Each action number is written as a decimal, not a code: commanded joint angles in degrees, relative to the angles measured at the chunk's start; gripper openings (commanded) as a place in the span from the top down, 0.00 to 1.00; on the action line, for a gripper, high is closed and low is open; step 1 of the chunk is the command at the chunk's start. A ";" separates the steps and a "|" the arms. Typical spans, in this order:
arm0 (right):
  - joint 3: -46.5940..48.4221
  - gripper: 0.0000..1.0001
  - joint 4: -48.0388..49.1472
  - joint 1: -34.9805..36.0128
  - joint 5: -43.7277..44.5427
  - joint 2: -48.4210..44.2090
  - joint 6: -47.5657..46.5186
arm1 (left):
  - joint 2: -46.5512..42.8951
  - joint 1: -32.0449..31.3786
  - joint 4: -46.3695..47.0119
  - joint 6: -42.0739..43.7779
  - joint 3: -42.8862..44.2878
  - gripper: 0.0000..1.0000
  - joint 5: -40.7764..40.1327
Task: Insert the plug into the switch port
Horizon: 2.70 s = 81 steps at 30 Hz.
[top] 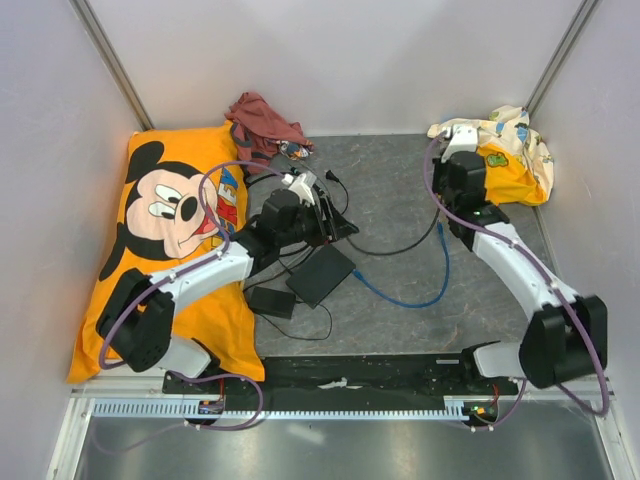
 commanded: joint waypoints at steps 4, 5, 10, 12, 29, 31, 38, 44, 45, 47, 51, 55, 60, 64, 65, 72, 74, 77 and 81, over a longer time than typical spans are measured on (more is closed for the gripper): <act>4.41 1.00 0.94 1.38 18.20 -9.24 -17.52 | -6.07 1.47 -3.54 5.68 3.10 0.26 -5.45; 2.75 1.00 2.01 1.90 24.31 -9.50 -18.75 | -6.60 1.56 -5.46 6.38 3.10 0.25 -6.42; 0.54 1.00 5.00 4.27 29.31 -11.52 -22.54 | -10.29 3.23 -8.38 8.50 2.57 0.25 -8.72; -2.18 1.00 4.92 7.25 24.50 -12.49 -21.32 | -10.73 3.23 -7.86 8.33 2.48 0.25 -7.76; -20.73 0.97 16.25 29.67 15.52 0.52 -14.37 | -5.64 3.23 2.69 -1.69 -4.55 0.28 3.67; -22.39 0.96 16.60 30.73 13.66 -0.80 -13.58 | -4.15 3.23 3.75 -2.92 -4.29 0.28 4.20; -27.67 0.93 18.45 31.79 4.95 -8.01 -11.91 | 2.62 2.09 8.40 -8.19 -2.09 0.30 7.19; -28.73 0.92 17.93 32.23 2.32 -8.63 -11.56 | 7.01 0.25 11.39 -11.89 0.81 0.31 8.07; -28.82 0.92 18.01 32.32 2.49 -8.54 -11.65 | 7.28 -0.10 11.66 -12.33 1.07 0.31 8.07; -28.56 0.92 18.01 32.58 2.84 -8.28 -11.65 | 7.64 -0.37 11.75 -12.59 1.86 0.32 7.46; -28.21 0.91 18.01 33.28 3.19 -7.93 -11.82 | 9.04 -0.72 11.31 -12.33 3.09 0.34 4.82; -27.59 0.91 18.01 34.34 4.42 -6.88 -12.61 | 12.03 -0.98 8.15 -12.15 5.64 0.40 4.64; -26.89 0.91 17.75 36.44 8.10 -5.47 -14.54 | 13.35 -1.51 4.12 -11.63 7.40 0.46 4.20; -26.27 0.90 17.84 37.94 11.27 -4.24 -15.86 | 13.96 -1.78 1.56 -10.92 8.02 0.53 4.29; -26.18 0.90 17.92 38.73 12.15 -3.89 -16.56 | 13.88 -1.78 1.12 -10.75 7.93 0.55 4.29; -25.31 0.90 20.12 43.21 22.43 -0.11 -21.40 | 13.97 -2.13 -1.34 -10.48 7.84 0.62 5.87; -25.04 0.90 21.17 44.88 25.95 0.86 -22.71 | 14.40 -2.22 -1.70 -10.57 7.93 0.62 6.57; -24.69 0.90 23.01 47.08 29.72 2.62 -24.65 | 14.76 -2.30 -2.14 -10.57 8.02 0.64 8.06; -24.51 0.89 24.34 48.40 31.58 3.41 -25.18 | 14.93 -2.48 -2.05 -10.84 7.67 0.83 9.73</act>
